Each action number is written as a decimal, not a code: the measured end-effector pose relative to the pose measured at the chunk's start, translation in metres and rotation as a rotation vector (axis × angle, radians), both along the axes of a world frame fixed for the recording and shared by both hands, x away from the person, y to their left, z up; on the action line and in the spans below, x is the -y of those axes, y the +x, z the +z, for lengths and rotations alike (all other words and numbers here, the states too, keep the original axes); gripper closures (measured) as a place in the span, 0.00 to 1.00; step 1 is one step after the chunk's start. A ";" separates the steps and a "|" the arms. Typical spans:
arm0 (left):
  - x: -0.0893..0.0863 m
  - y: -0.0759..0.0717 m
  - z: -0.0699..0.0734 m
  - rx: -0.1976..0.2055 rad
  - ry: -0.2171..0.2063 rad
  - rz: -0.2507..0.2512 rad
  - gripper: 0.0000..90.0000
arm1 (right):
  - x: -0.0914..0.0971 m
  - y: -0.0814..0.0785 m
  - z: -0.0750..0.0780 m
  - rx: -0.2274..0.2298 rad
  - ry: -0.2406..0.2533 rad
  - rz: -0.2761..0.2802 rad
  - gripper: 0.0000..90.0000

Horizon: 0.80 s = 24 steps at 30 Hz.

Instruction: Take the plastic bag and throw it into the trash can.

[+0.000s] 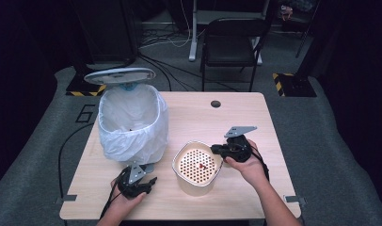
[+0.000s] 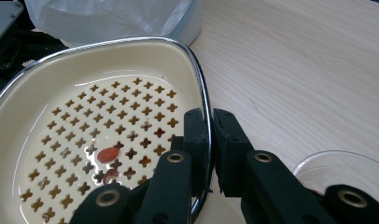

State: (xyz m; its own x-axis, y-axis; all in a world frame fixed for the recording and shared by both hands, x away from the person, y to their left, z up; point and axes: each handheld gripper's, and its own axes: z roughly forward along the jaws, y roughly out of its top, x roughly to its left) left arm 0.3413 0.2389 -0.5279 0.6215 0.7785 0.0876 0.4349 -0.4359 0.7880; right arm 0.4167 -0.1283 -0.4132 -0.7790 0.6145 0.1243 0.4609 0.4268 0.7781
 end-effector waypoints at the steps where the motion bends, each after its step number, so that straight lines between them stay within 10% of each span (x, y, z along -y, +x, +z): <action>1: 0.000 0.000 0.000 0.003 0.002 -0.001 0.41 | 0.000 0.000 0.000 0.000 0.003 0.000 0.93; 5: -0.003 0.003 0.002 0.031 0.059 -0.042 0.41 | 0.001 -0.004 0.002 0.013 0.025 -0.005 0.87; 24: -0.004 0.003 0.002 0.027 0.055 -0.041 0.41 | 0.038 -0.003 0.012 0.050 0.094 -0.132 0.60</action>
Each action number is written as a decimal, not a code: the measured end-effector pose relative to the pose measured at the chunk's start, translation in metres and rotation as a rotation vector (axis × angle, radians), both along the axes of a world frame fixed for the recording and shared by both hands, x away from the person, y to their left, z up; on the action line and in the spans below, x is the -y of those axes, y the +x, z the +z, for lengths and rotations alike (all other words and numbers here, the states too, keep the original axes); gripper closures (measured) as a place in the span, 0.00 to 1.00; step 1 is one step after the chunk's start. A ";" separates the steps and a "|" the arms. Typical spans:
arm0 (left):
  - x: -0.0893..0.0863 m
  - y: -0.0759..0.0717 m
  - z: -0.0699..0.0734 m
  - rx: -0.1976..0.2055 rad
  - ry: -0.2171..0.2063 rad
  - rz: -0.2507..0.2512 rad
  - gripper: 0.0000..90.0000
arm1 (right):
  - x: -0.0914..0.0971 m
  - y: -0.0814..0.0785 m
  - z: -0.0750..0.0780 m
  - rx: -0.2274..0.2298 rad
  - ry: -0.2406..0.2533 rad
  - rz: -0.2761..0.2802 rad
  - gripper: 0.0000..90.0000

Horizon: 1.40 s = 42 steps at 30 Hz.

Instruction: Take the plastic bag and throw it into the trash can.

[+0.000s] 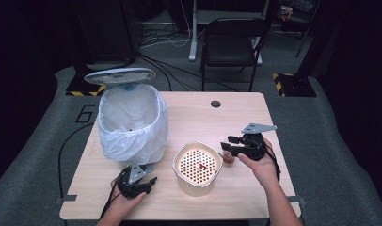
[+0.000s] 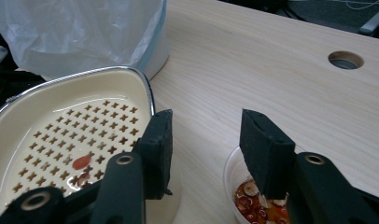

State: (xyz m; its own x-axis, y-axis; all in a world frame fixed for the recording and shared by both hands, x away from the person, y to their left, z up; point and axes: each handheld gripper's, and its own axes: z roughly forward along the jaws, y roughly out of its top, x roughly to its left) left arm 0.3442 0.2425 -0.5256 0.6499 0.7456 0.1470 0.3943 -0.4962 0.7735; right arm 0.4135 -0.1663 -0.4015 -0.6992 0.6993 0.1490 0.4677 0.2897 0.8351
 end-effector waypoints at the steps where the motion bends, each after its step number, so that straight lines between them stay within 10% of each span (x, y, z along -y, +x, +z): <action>1: 0.000 0.000 0.000 0.001 0.001 0.000 0.41 | 0.002 0.000 0.000 -0.001 0.000 -0.012 0.58; 21: 0.000 0.000 0.000 -0.005 -0.007 0.001 0.41 | 0.018 0.000 -0.021 0.032 -0.042 -0.142 0.18; 42: 0.000 0.000 0.000 0.000 0.000 -0.001 0.41 | 0.011 0.014 -0.056 -0.009 -0.110 -0.170 0.06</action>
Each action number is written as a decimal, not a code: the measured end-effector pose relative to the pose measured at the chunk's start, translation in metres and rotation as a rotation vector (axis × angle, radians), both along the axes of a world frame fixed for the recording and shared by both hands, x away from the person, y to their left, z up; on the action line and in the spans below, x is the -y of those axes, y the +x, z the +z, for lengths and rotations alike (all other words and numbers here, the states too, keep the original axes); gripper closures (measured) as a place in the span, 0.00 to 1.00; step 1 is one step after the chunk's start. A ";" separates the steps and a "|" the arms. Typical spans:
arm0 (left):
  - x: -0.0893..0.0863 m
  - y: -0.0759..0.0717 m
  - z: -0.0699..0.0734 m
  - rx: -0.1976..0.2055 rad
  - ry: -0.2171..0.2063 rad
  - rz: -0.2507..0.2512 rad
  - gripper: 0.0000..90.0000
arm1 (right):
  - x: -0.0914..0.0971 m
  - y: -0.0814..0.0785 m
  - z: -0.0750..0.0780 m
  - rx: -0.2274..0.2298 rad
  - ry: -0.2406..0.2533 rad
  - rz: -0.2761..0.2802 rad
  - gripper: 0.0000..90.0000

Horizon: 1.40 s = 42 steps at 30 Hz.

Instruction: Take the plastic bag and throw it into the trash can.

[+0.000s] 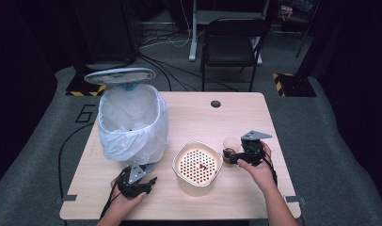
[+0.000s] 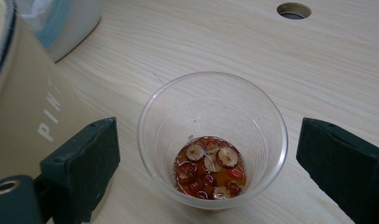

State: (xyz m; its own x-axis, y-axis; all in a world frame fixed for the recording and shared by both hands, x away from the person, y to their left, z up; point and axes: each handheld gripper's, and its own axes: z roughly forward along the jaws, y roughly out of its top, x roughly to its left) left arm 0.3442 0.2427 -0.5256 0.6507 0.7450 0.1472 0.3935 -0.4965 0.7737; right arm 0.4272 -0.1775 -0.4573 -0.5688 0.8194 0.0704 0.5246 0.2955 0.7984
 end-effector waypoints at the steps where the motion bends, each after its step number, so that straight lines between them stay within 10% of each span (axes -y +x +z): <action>1: 0.000 0.000 0.000 0.000 -0.001 0.001 0.41 | 0.000 0.001 -0.002 -0.002 -0.003 -0.003 0.07; 21: 0.000 0.000 0.000 0.004 -0.003 0.003 0.41 | -0.011 0.009 -0.023 -0.019 -0.078 -0.006 0.19; 42: 0.001 0.000 0.000 -0.003 -0.006 0.002 0.41 | -0.004 0.010 -0.027 0.008 -0.041 0.018 0.44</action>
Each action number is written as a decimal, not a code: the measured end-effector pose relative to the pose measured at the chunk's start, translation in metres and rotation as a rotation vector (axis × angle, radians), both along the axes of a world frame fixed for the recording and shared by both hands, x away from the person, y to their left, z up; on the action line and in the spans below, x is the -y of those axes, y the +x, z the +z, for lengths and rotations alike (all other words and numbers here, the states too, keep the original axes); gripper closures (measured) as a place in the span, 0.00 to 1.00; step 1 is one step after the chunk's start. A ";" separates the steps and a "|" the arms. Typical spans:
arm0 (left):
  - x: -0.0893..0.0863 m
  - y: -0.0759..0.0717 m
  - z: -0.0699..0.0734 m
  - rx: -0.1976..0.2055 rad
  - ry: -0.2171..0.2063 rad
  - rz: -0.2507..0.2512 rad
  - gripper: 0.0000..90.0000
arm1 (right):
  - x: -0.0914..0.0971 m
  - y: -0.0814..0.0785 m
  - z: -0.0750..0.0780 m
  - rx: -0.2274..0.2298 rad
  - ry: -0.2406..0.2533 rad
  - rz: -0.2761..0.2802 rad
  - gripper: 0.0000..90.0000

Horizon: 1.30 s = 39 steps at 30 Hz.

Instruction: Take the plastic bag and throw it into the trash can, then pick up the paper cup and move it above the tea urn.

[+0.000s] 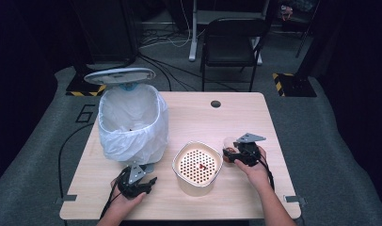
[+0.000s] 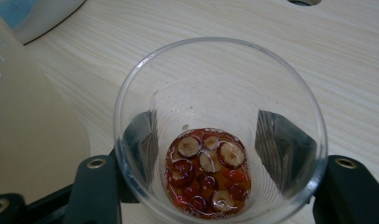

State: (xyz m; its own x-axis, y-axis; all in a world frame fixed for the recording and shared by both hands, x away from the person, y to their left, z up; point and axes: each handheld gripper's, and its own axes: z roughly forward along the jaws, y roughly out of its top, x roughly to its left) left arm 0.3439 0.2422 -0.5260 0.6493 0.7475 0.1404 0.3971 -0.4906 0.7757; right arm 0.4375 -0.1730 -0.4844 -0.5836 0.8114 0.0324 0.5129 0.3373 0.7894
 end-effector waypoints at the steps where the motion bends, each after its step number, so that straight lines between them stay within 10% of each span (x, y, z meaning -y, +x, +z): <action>1: 0.000 0.000 0.000 0.004 0.007 -0.002 0.41 | 0.000 0.000 0.000 -0.001 0.000 0.003 0.45; 16: -0.001 0.000 0.000 0.003 0.006 -0.002 0.41 | 0.002 -0.002 0.006 0.007 -0.011 0.054 0.51; 39: 0.000 0.000 0.000 0.001 0.002 0.000 0.41 | 0.006 0.004 0.061 0.055 -0.008 0.108 0.52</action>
